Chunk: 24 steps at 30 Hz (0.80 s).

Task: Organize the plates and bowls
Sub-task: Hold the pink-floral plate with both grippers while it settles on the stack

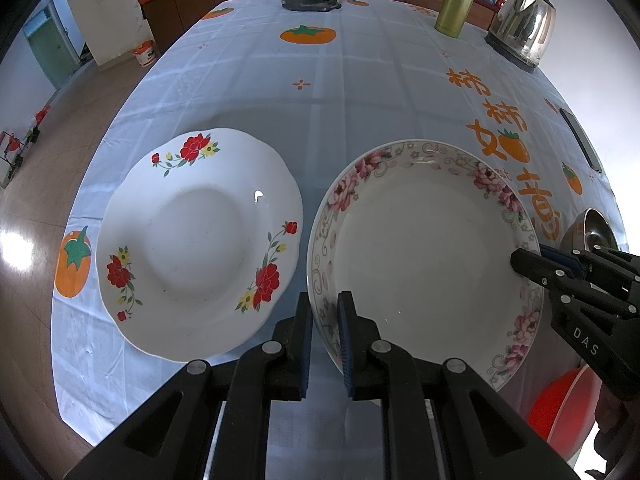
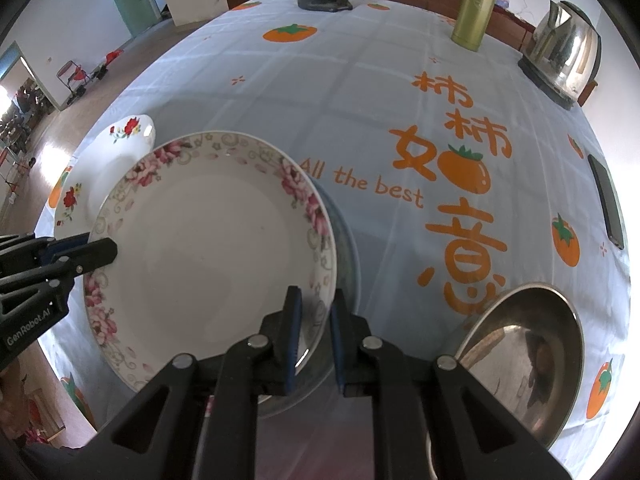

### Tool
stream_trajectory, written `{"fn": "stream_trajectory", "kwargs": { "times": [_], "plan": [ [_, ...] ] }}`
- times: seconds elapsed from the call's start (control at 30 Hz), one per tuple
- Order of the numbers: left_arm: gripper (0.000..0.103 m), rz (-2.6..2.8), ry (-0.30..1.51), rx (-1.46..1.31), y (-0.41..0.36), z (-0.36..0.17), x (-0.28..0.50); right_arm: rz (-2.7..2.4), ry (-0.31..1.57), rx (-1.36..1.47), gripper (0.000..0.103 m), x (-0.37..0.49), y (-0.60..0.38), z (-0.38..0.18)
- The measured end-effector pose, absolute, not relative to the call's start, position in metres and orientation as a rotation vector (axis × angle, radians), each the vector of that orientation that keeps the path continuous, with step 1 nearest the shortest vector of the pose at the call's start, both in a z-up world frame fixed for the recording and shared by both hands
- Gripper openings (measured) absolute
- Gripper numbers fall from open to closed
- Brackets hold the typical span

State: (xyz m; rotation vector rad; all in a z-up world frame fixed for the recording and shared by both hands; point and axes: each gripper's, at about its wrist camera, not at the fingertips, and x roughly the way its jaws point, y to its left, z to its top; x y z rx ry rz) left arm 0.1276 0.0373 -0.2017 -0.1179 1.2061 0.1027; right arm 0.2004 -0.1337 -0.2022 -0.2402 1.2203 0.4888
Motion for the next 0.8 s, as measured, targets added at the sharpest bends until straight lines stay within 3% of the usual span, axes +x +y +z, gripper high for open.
{"fn": "stream_trajectory", "kwargs": {
  "times": [0.8],
  "plan": [
    [0.014, 0.103, 1.2, -0.114, 0.036, -0.201, 0.1255, 0.486, 1.199, -0.283, 0.015, 0.1965, -0.1298, -0.2017]
  ]
}}
